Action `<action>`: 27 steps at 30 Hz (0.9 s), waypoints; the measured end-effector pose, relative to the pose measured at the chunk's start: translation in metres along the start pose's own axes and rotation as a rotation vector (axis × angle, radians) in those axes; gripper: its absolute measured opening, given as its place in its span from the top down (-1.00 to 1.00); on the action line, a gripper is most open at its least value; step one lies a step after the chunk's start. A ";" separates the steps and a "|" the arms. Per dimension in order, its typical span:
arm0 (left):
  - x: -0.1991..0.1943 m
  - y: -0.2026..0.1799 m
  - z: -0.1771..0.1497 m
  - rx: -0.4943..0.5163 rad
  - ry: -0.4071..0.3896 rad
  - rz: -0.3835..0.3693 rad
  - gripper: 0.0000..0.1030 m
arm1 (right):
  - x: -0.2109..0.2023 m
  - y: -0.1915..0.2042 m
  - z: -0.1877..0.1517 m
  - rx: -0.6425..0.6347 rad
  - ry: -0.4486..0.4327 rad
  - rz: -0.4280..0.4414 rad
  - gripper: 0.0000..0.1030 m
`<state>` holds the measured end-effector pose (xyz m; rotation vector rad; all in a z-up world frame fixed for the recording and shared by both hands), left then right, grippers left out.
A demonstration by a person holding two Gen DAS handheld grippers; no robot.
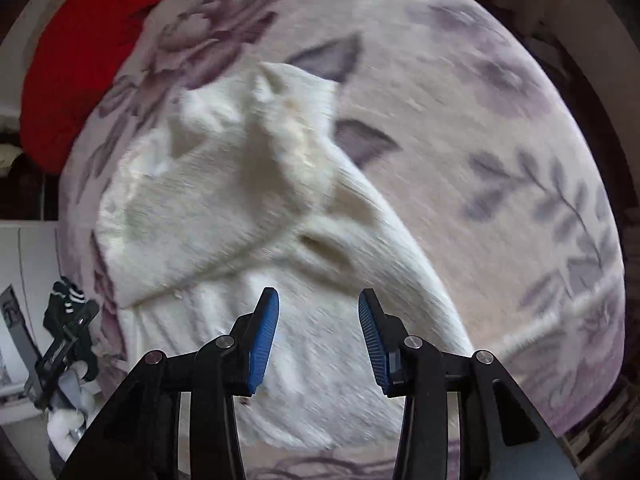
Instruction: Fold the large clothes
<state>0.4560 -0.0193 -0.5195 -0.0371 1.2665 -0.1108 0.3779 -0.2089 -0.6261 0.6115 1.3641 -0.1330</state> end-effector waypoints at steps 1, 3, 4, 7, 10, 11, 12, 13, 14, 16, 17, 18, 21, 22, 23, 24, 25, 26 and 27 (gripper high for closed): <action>0.015 -0.005 0.017 0.011 0.016 -0.002 -0.96 | 0.010 0.027 0.024 -0.043 -0.009 0.009 0.14; 0.055 -0.014 0.048 0.034 0.053 0.018 -0.96 | 0.030 0.071 0.073 -0.127 -0.012 0.003 0.12; 0.070 -0.016 0.057 0.047 0.072 0.014 -0.95 | 0.045 0.088 0.092 -0.158 -0.013 -0.005 0.12; 0.120 -0.022 0.077 0.113 0.143 0.077 -0.79 | 0.096 0.117 0.140 -0.254 0.000 -0.076 0.05; 0.150 -0.026 0.080 0.195 0.160 0.152 -0.39 | 0.145 0.128 0.168 -0.325 0.010 -0.149 0.03; 0.153 -0.026 0.079 0.209 0.148 0.163 -0.02 | 0.158 0.128 0.170 -0.342 0.031 -0.159 0.03; 0.153 -0.023 0.077 0.218 0.123 0.177 0.25 | 0.169 0.126 0.172 -0.355 0.052 -0.168 0.03; 0.151 -0.020 0.077 0.236 0.091 0.218 0.80 | 0.180 0.126 0.173 -0.365 0.075 -0.170 0.04; 0.148 -0.017 0.077 0.247 0.074 0.246 0.89 | 0.187 0.127 0.174 -0.376 0.088 -0.164 0.27; 0.138 -0.007 0.078 0.217 0.024 0.201 0.91 | 0.188 0.132 0.175 -0.424 0.049 -0.162 0.85; 0.133 -0.003 0.079 0.208 0.004 0.191 0.92 | 0.187 0.135 0.176 -0.449 0.028 -0.175 0.86; 0.127 0.000 0.081 0.196 -0.016 0.179 0.92 | 0.184 0.136 0.177 -0.453 0.010 -0.171 0.87; 0.117 0.003 0.088 0.163 -0.061 0.155 0.93 | 0.171 0.136 0.186 -0.417 -0.063 -0.156 0.89; 0.117 0.005 0.091 0.151 -0.063 0.150 0.93 | 0.165 0.136 0.189 -0.397 -0.079 -0.147 0.89; 0.117 0.007 0.097 0.140 -0.064 0.144 0.93 | 0.162 0.136 0.193 -0.381 -0.097 -0.148 0.89; 0.120 0.010 0.102 0.122 -0.062 0.137 0.93 | 0.160 0.134 0.195 -0.405 -0.051 -0.199 0.89; 0.123 0.013 0.107 0.109 -0.051 0.131 0.93 | 0.160 0.135 0.199 -0.393 -0.058 -0.200 0.89; 0.126 0.015 0.111 0.089 -0.047 0.121 0.93 | 0.160 0.136 0.202 -0.379 -0.067 -0.202 0.89; 0.129 0.015 0.115 0.088 -0.040 0.124 0.93 | 0.159 0.136 0.206 -0.369 -0.076 -0.207 0.89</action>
Point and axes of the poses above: each gripper's, at about its wrist camera, not at the fingertips, and x roughly the way its jaws point, y to its left, z to its top, the point moved 4 cm from there along x, roughly the way its jaws point, and after that the axes turned 2 degrees about -y, right-handed, at the moved point
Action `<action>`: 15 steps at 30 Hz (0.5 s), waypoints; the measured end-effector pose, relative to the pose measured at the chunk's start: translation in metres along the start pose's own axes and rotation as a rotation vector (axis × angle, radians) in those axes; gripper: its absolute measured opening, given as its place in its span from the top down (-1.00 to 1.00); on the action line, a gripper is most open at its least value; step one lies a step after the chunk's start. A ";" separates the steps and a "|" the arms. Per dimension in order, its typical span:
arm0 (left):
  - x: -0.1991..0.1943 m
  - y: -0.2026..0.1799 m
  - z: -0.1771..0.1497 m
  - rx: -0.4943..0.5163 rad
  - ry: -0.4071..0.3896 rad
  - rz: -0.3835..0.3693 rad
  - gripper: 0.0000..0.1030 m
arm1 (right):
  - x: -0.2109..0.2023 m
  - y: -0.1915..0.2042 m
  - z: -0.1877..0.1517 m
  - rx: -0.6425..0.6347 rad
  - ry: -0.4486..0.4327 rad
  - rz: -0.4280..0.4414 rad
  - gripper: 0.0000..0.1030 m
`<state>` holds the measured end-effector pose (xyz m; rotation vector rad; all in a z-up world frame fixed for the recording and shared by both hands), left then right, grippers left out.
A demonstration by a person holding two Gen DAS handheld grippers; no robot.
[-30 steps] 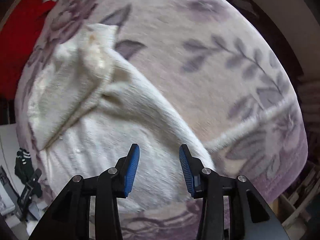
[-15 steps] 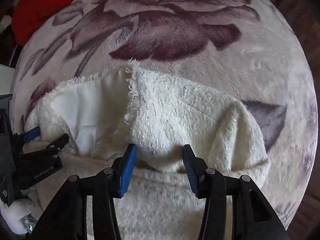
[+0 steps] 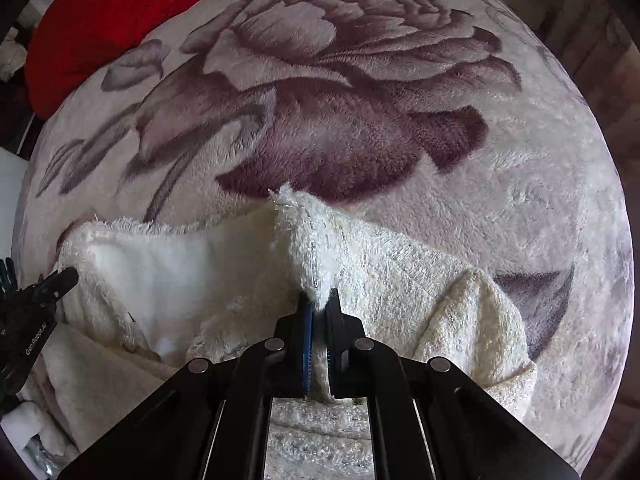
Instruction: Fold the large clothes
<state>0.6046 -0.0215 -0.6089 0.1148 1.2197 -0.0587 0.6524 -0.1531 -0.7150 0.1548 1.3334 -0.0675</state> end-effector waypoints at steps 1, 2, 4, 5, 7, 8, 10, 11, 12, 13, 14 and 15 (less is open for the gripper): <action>0.003 -0.001 0.003 0.002 -0.001 0.006 0.93 | -0.002 0.001 0.003 0.010 -0.006 -0.004 0.89; 0.004 -0.002 0.006 0.005 -0.001 0.008 0.93 | -0.001 -0.001 0.006 0.028 -0.011 -0.010 0.89; 0.013 -0.002 0.009 0.017 0.015 0.013 0.93 | -0.002 -0.004 0.011 0.056 -0.022 -0.018 0.89; 0.020 0.000 0.010 0.004 0.027 0.010 0.93 | -0.002 -0.005 0.012 0.064 -0.025 -0.021 0.89; 0.026 -0.001 0.009 -0.006 0.042 0.002 0.91 | 0.013 -0.003 0.016 0.071 0.004 -0.014 0.89; 0.025 -0.002 0.008 -0.006 0.047 0.005 0.84 | 0.021 -0.004 0.015 0.086 0.032 0.009 0.85; 0.010 -0.008 0.006 0.006 0.056 -0.009 0.82 | 0.026 -0.010 0.015 0.119 0.079 0.078 0.70; 0.001 -0.009 0.005 0.010 0.053 -0.027 0.80 | 0.022 -0.015 0.013 0.144 0.106 0.128 0.37; -0.007 -0.011 0.003 0.010 0.045 -0.043 0.61 | 0.013 -0.020 0.012 0.174 0.116 0.207 0.10; -0.021 -0.011 0.000 0.008 0.020 -0.070 0.22 | -0.002 -0.028 0.009 0.200 0.105 0.275 -0.28; -0.028 -0.012 -0.001 0.005 0.004 -0.086 -0.47 | -0.018 -0.040 0.007 0.213 0.076 0.282 -0.32; -0.038 -0.009 -0.004 -0.004 -0.015 -0.097 -0.81 | -0.031 -0.051 0.005 0.216 0.052 0.272 -0.32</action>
Point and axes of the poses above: each gripper's, at about its wrist camera, not at the fingertips, and x roughly the way its jaws point, y to its left, z to its top, the point moved 4 cm from there along x, roughly the way its jaws point, and after that the axes turned 2 degrees about -y, right-handed, at the moved point
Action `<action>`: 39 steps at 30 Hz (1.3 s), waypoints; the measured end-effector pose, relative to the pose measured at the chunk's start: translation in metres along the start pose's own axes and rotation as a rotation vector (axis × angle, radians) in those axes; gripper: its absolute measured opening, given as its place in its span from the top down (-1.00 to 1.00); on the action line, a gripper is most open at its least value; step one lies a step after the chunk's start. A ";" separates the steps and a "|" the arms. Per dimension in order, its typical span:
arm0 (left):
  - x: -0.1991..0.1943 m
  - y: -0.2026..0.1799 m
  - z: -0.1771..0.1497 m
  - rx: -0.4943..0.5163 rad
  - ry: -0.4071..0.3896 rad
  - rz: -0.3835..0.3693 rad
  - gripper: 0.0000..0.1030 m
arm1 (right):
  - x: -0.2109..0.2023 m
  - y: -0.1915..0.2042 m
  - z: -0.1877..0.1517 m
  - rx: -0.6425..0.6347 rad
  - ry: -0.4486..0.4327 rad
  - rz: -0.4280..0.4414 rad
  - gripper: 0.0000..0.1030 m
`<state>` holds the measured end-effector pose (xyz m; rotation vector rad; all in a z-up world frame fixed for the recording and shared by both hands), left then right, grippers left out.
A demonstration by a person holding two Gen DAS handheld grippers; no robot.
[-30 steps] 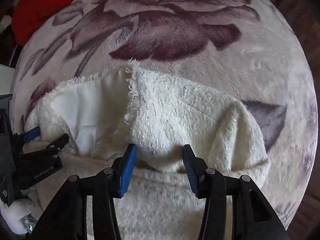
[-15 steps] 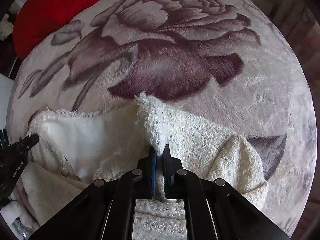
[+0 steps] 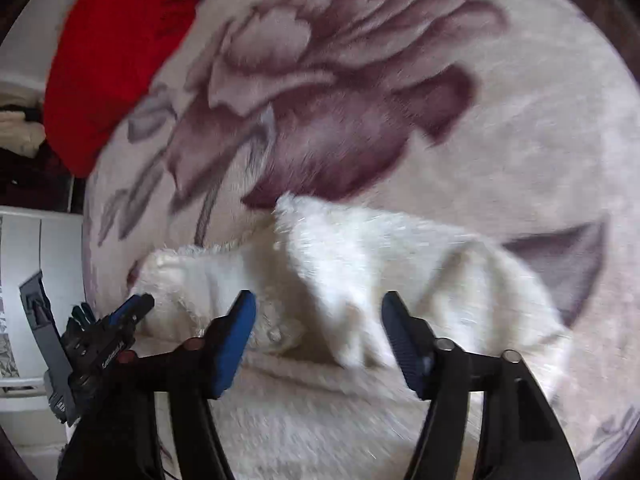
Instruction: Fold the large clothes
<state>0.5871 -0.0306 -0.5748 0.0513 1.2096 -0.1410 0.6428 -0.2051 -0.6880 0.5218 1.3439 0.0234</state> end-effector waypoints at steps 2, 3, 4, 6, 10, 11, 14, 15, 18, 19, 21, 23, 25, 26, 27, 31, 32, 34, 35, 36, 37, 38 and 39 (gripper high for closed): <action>-0.012 0.005 -0.002 -0.021 -0.039 0.007 -1.00 | -0.030 -0.025 -0.002 0.018 -0.043 -0.042 -0.32; -0.016 0.007 -0.004 -0.033 -0.047 0.015 -1.00 | -0.039 -0.041 -0.002 0.037 -0.048 -0.079 -0.32; -0.017 0.010 -0.006 -0.047 -0.052 0.021 -1.00 | -0.044 -0.056 -0.002 0.058 -0.054 -0.121 -0.32; -0.014 0.017 -0.007 -0.060 -0.059 0.070 -1.00 | -0.040 -0.083 0.000 0.097 -0.039 -0.157 -0.32; 0.005 0.023 -0.013 -0.064 -0.027 0.111 -1.00 | -0.008 -0.104 0.005 0.103 0.017 -0.139 -0.32; 0.010 0.023 -0.014 -0.057 -0.025 0.124 -1.00 | 0.000 -0.099 0.006 0.066 0.019 -0.130 -0.32; 0.022 0.021 -0.016 -0.033 -0.015 0.155 -1.00 | 0.036 -0.083 0.002 -0.027 0.101 -0.130 0.04; 0.025 0.020 -0.018 -0.024 -0.012 0.168 -1.00 | 0.042 -0.081 0.000 -0.066 0.093 -0.156 0.45; 0.035 0.019 -0.023 -0.006 0.009 0.182 -1.00 | 0.044 -0.077 0.001 -0.109 0.050 -0.269 0.84; 0.039 0.019 -0.024 -0.002 0.017 0.185 -1.00 | 0.038 -0.081 0.004 -0.078 0.019 -0.287 0.86; 0.048 0.022 -0.027 0.002 0.039 0.194 -1.00 | 0.030 -0.091 0.011 -0.016 -0.040 -0.322 0.88; 0.052 0.025 -0.029 -0.008 0.056 0.190 -1.00 | 0.038 -0.097 0.012 0.025 -0.011 -0.301 0.88; 0.050 0.027 -0.028 -0.029 0.062 0.176 -1.00 | 0.041 -0.099 0.014 0.031 0.025 -0.289 0.85; 0.046 0.027 -0.027 -0.035 0.054 0.166 -1.00 | 0.039 -0.099 0.016 0.048 0.038 -0.268 0.81; 0.039 0.027 -0.026 -0.039 0.037 0.162 -1.00 | 0.032 -0.099 0.017 0.068 0.048 -0.245 0.74; 0.027 0.026 -0.027 -0.054 0.004 0.158 -1.00 | -0.011 -0.081 0.016 -0.009 -0.032 -0.157 0.25; 0.024 0.025 -0.028 -0.056 0.002 0.161 -1.00 | -0.016 -0.071 0.013 -0.046 -0.037 -0.142 0.25; 0.020 0.023 -0.030 -0.056 -0.009 0.169 -1.00 | -0.006 -0.052 0.005 -0.098 0.031 -0.095 0.25; 0.020 0.022 -0.030 -0.052 -0.010 0.175 -1.00 | 0.004 -0.044 -0.001 -0.138 0.075 -0.087 0.27; 0.020 0.020 -0.031 -0.048 -0.010 0.180 -1.00 | 0.018 -0.035 -0.002 -0.196 0.112 -0.129 0.29; 0.019 0.019 -0.032 -0.043 -0.011 0.184 -1.00 | 0.031 -0.034 -0.005 -0.240 0.103 -0.223 0.31; 0.018 0.018 -0.033 -0.039 -0.009 0.191 -1.00 | 0.040 -0.039 -0.002 -0.270 0.077 -0.326 0.31; 0.016 0.019 -0.032 -0.040 -0.010 0.185 -1.00 | 0.047 -0.048 0.003 -0.256 0.069 -0.373 0.29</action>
Point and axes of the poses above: each gripper's, at about its wrist camera, not at the fingertips, and x roughly the way its jaws point, y to its left, z to its top, the point moved 4 cm from there along x, roughly the way its jaws point, and after that the axes turned 2 degrees about -y, right-handed, at the moved point
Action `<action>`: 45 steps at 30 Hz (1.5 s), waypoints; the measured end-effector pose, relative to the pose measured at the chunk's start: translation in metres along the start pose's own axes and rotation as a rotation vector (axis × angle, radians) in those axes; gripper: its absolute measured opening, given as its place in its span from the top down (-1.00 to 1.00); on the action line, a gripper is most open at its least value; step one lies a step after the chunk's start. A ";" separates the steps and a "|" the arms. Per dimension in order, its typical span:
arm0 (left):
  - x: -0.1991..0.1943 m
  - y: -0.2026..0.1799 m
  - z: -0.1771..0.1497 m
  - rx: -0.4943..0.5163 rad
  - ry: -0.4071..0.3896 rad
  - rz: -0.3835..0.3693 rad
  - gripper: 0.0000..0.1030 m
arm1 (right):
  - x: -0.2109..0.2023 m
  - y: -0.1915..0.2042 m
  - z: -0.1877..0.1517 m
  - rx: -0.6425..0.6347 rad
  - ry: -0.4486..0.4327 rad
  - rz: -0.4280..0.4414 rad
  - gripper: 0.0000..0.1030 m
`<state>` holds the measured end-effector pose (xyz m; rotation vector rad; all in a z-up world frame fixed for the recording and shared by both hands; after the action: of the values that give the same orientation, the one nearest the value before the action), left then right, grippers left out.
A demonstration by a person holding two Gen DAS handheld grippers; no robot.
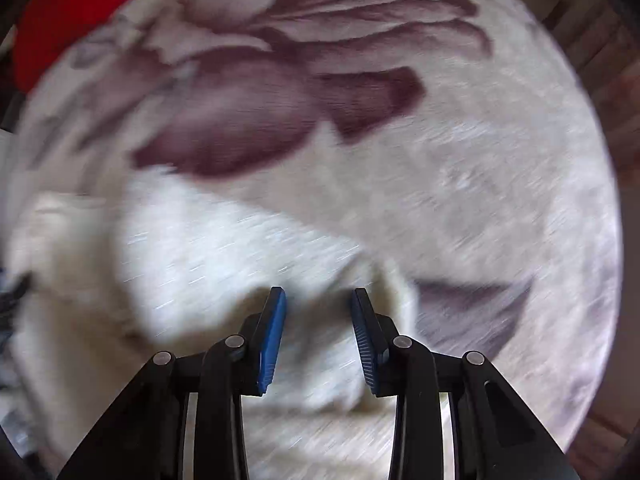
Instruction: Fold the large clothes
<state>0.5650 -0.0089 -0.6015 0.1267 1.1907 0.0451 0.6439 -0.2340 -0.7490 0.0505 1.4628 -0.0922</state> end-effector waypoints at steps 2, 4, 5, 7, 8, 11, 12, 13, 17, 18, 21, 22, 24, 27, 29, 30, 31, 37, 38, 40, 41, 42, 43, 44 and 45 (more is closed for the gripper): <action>-0.012 0.001 0.000 -0.011 -0.019 -0.026 -1.00 | 0.000 -0.015 0.001 0.141 0.024 0.085 0.29; -0.035 0.002 -0.003 -0.025 -0.051 -0.072 -1.00 | -0.027 -0.024 -0.006 0.215 0.000 0.161 0.19; -0.044 0.002 -0.004 -0.033 -0.064 -0.092 -1.00 | -0.048 -0.030 -0.019 0.235 -0.023 0.200 0.16; -0.071 0.001 -0.009 -0.049 -0.090 -0.149 -1.00 | -0.086 -0.047 -0.053 0.267 -0.051 0.230 -0.04; -0.083 0.000 -0.012 -0.055 -0.097 -0.178 -1.00 | -0.102 -0.057 -0.076 0.276 -0.051 0.226 -0.07; -0.121 -0.008 -0.031 -0.048 -0.105 -0.257 -1.00 | -0.128 -0.091 -0.147 0.309 0.000 0.204 -0.07; -0.127 -0.012 -0.039 -0.033 -0.099 -0.267 -1.00 | -0.128 -0.101 -0.176 0.319 0.035 0.196 -0.07; -0.131 -0.016 -0.047 -0.021 -0.093 -0.268 -1.00 | -0.124 -0.108 -0.202 0.324 0.071 0.183 -0.07; -0.124 -0.035 -0.094 0.031 -0.036 -0.228 -1.00 | -0.091 -0.122 -0.240 0.332 0.103 0.198 -0.07; -0.116 -0.038 -0.109 0.027 -0.010 -0.219 -1.00 | -0.080 -0.118 -0.239 0.314 0.097 0.219 -0.07; -0.102 -0.044 -0.139 0.015 0.045 -0.176 -1.00 | -0.049 -0.098 -0.218 0.272 0.079 0.307 0.19; -0.100 -0.046 -0.148 0.007 0.055 -0.161 -1.00 | -0.044 -0.091 -0.212 0.231 0.061 0.298 0.86; -0.099 -0.048 -0.164 -0.007 0.066 -0.113 -1.00 | -0.034 -0.097 -0.199 0.222 0.011 0.179 0.87; -0.104 -0.051 -0.182 -0.046 0.086 -0.041 -1.00 | -0.014 -0.127 -0.204 0.353 0.017 0.228 0.87; -0.111 -0.051 -0.192 -0.081 0.101 -0.002 -1.00 | -0.005 -0.128 -0.210 0.337 0.047 0.274 0.84; -0.118 -0.052 -0.197 -0.106 0.102 0.024 -1.00 | -0.005 -0.133 -0.210 0.341 0.058 0.304 0.78; -0.123 -0.052 -0.201 -0.122 0.104 0.035 -1.00 | -0.008 -0.138 -0.209 0.359 0.077 0.349 0.58; -0.149 -0.076 -0.226 -0.190 0.093 0.113 -1.00 | -0.031 -0.142 -0.204 0.221 0.076 0.529 0.06; -0.149 -0.083 -0.228 -0.185 0.094 0.120 -1.00 | -0.023 -0.135 -0.205 0.179 0.095 0.533 0.06; -0.145 -0.102 -0.234 -0.164 0.114 0.121 -1.00 | 0.012 -0.127 -0.211 0.065 0.151 0.406 0.41; -0.144 -0.110 -0.236 -0.150 0.118 0.125 -1.00 | 0.025 -0.126 -0.211 0.055 0.158 0.406 0.42; -0.144 -0.118 -0.237 -0.135 0.123 0.122 -1.00 | 0.024 -0.126 -0.210 0.057 0.164 0.419 0.42; -0.145 -0.127 -0.239 -0.125 0.128 0.114 -1.00 | 0.017 -0.127 -0.210 0.055 0.171 0.431 0.40; -0.148 -0.133 -0.242 -0.120 0.130 0.104 -1.00 | 0.008 -0.129 -0.211 0.057 0.173 0.450 0.30; -0.149 -0.141 -0.244 -0.113 0.133 0.086 -1.00 | -0.004 -0.138 -0.213 0.068 0.170 0.460 0.23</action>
<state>0.2790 -0.1461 -0.5700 0.0766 1.3125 0.1985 0.4198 -0.3524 -0.7652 0.4563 1.5831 0.2428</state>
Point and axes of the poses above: each gripper's, at about its wrist camera, not at the fingertips, and x roughly the way its jaws point, y to its left, z to its top, the point moved 4 cm from there along x, roughly the way its jaws point, and after that the axes turned 2 degrees about -y, right-handed, at the moved point
